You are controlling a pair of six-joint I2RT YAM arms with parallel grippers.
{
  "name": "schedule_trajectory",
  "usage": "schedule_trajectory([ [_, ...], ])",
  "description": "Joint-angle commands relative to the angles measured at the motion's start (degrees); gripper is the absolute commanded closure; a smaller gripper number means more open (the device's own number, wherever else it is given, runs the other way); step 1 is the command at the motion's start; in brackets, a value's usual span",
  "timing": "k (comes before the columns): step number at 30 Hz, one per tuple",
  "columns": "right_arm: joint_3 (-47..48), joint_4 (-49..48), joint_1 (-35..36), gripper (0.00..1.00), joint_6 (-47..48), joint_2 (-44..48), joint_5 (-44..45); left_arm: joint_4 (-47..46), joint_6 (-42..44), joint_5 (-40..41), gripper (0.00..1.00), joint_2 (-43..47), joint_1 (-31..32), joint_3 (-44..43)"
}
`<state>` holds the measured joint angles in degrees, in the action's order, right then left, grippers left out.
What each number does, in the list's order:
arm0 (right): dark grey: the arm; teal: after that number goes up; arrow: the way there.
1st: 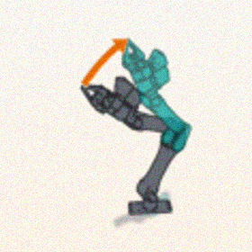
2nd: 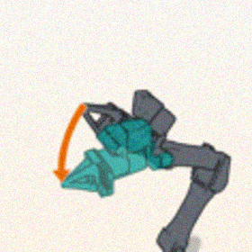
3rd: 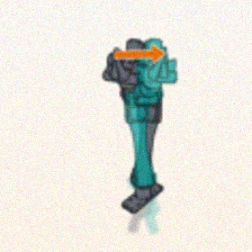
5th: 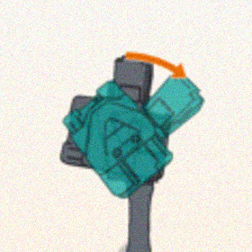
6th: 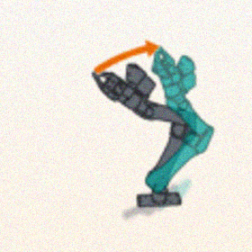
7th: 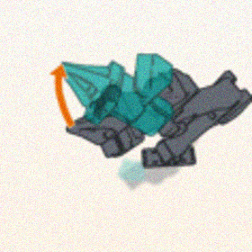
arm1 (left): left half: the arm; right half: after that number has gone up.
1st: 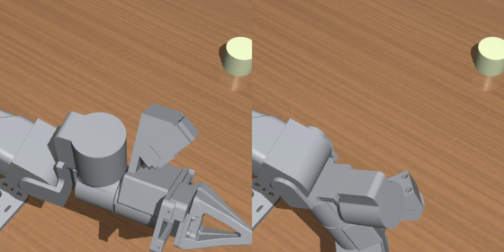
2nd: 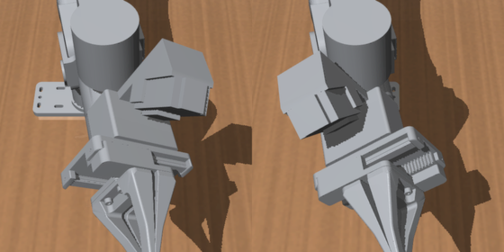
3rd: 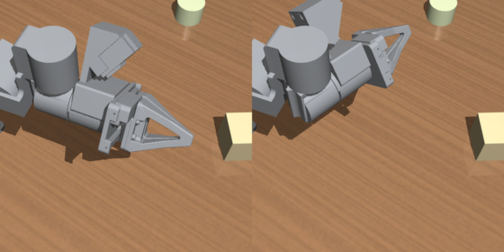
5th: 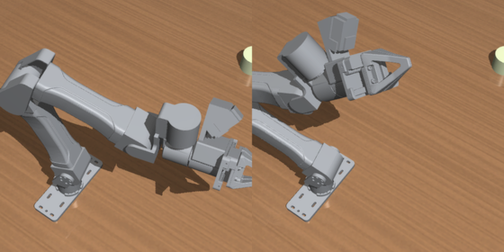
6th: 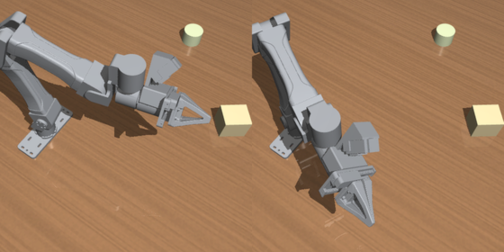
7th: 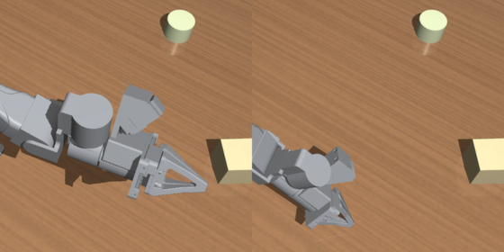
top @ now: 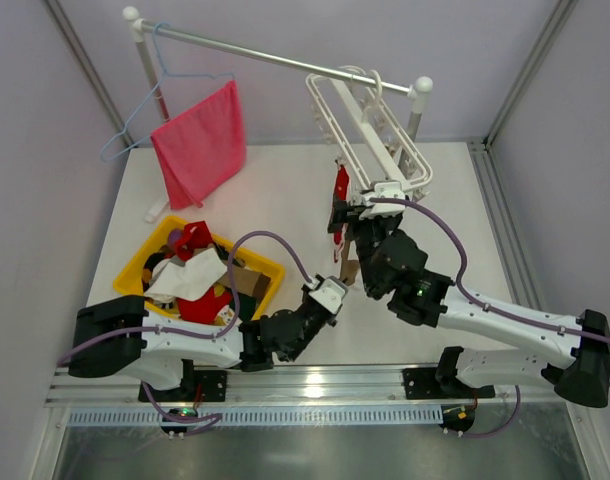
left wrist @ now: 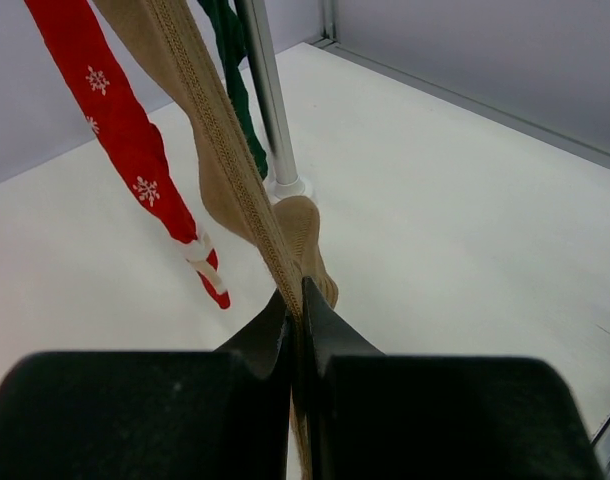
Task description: Remove the socks clipped to the hanger
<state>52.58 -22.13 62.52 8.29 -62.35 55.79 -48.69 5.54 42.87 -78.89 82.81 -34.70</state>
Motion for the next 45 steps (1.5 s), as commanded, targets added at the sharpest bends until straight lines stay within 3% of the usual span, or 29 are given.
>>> schedule_trajectory([
  [1,2.53,-6.86,-0.21,0.18,2.68,-1.2,2.21,-2.29,0.61,0.37,1.0,0.41,0.69,-1.07],
  [8,1.74,-11.7,-1.17,0.19,4.79,-2.43,4.06,-2.29,0.7,0.28,1.0,0.32,0.69,-1.07],
  [12,0.86,-15.73,-1.61,0.3,6.12,-2.08,4.5,-2.29,0.87,0.28,1.0,0.14,0.69,-1.16],
  [16,-0.19,-18.91,-2.14,0.62,6.82,-1.73,4.16,-2.29,0.88,0.19,1.0,-0.38,0.69,-1.25],
  [17,-0.11,-19.09,-2.4,0.74,6.74,-1.99,4.15,-2.29,0.96,0.19,1.0,-0.3,0.69,-1.25],
  [19,0.24,-19.35,-2.49,0.84,6.91,-2.25,3.98,-2.29,0.88,0.28,1.0,-0.3,0.6,-1.34],
  [20,0.33,-19.44,-2.58,0.96,7.08,-2.6,3.98,-2.29,0.88,0.19,1.0,-0.38,0.69,-1.34],
  [28,0.25,-18.83,-2.58,0.96,6.83,-2.26,3.19,-2.38,1.14,1.33,1.0,-0.82,0.69,-1.6],
  [30,0.25,-17.69,-2.58,0.93,6.3,-1.9,2.4,-2.38,1.23,2.65,1.0,-1.17,0.6,-1.77],
  [31,0.07,-17.25,-2.58,0.76,5.86,-1.55,1.87,-2.47,1.4,3.09,1.0,-1.52,0.6,-2.04],
  [33,-0.1,-16.37,-2.58,0.53,5.15,-1.37,1.34,-2.38,1.67,4.58,1.0,-1.88,0.6,-2.39],
  [34,-0.11,-16.02,-2.67,0.34,5.15,-1.2,1.34,-2.47,1.93,5.11,1.0,-2.05,0.6,-2.57],
  [36,-0.19,-14.62,-2.67,0.23,4.63,-1.02,1.16,-2.9,2.28,6.25,1.0,-1.88,0.34,-2.48],
  [40,-1.94,-13.82,-2.58,0.14,3.48,0.12,0.81,-2.56,0.53,7.31,1.0,1.54,-3.77,-0.29],
  [45,-3.62,-12.85,-2.58,0.07,2.51,1.61,0.02,11.47,-16.85,-0.41,1.0,12.5,-16.42,3.31],
])
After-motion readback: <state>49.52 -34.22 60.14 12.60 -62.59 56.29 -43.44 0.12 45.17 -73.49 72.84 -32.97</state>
